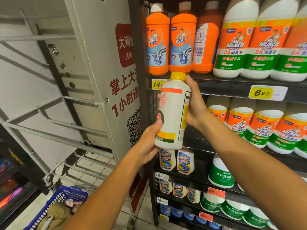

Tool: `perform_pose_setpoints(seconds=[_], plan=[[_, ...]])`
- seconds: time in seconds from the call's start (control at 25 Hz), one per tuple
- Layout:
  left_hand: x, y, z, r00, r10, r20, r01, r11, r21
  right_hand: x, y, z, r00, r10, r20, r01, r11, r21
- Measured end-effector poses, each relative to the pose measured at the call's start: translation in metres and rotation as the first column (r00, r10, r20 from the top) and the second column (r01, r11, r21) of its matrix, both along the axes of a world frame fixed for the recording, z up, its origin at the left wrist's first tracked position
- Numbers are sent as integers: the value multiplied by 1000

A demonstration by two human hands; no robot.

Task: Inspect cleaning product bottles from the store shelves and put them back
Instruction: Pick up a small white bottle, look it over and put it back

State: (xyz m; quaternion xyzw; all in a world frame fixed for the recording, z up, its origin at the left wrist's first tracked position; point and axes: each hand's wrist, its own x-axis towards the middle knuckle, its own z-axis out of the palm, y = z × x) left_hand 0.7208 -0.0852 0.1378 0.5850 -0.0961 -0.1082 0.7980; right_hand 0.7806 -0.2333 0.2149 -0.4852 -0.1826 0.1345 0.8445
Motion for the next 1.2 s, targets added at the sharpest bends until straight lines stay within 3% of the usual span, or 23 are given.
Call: perform_pose_setpoints(seconds=[0.16, 0.28, 0.76, 0.88, 1.04, 1.2], plan=[[-3, -9, 3, 957, 228, 179, -252, 960, 124, 4, -2, 5, 986, -165, 3, 166, 986, -3], [-3, -15, 4, 914, 338, 223, -375, 915, 147, 3, 2, 4, 972, -236, 2, 236, 971, -21], [-1, -20, 1, 879, 426, 216, -460, 877, 141, 8, 2, 10, 971, -234, 50, 236, 971, -46], [1, -18, 7, 865, 456, 209, -484, 868, 112, 9, 0, 12, 968, -237, 79, 245, 961, -126], [4, -13, 13, 858, 462, 222, -488, 870, 74, 9, -9, 6, 972, -120, 201, 186, 915, -357], [9, -7, 13, 891, 385, 241, -425, 894, 143, 10, -12, 3, 949, -70, 308, 208, 873, -442]])
